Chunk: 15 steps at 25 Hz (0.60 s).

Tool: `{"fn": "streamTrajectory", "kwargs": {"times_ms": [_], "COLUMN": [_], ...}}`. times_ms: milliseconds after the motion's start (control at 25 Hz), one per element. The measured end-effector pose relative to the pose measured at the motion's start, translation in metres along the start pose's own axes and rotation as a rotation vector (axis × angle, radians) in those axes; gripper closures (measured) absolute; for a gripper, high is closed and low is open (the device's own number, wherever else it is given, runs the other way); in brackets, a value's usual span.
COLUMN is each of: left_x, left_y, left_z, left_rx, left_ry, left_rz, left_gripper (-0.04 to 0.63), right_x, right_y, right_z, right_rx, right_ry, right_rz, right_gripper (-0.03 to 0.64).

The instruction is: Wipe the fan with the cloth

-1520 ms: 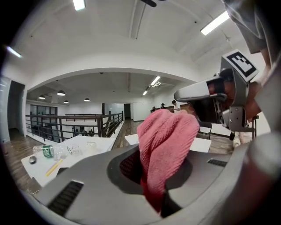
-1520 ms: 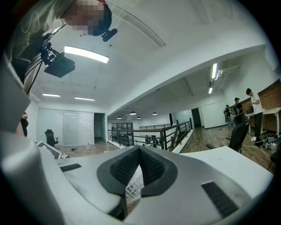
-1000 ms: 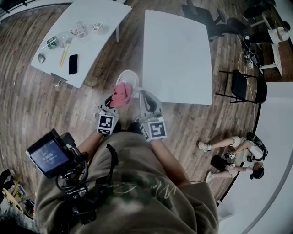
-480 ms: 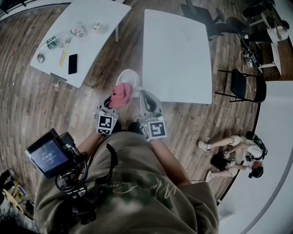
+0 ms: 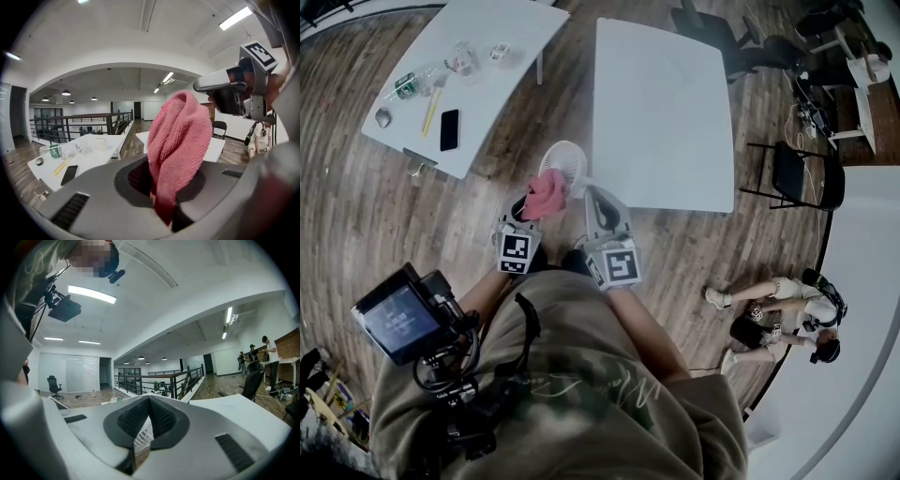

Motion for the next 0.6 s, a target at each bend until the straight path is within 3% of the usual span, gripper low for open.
{"fn": "streamTrajectory", "kwargs": {"times_ms": [320, 600], "left_x": [0.028, 0.038], "left_y": [0.006, 0.015], "left_z": [0.009, 0.040], "left_rx": [-0.017, -0.094], "left_ry": [0.047, 0.088], "left_rz": [0.072, 0.086], "left_gripper": [0.535, 0.535], "right_x": [0.000, 0.003], "right_y": [0.005, 0.002], "right_z": [-0.003, 0.001], "right_rx": [0.020, 0.008], "right_ry": [-0.011, -0.010], "right_rz": [-0.001, -0.002], "right_gripper": [0.604, 0.604]}}
Point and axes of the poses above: the fingertips, and each gripper's own axes: y backward along the fingers, z to its left, x out of its underside, the point moved 3 cm from there along y, backward along the fingers, and after that the axes turned 2 degrees about -x, right-handed, at the moved point
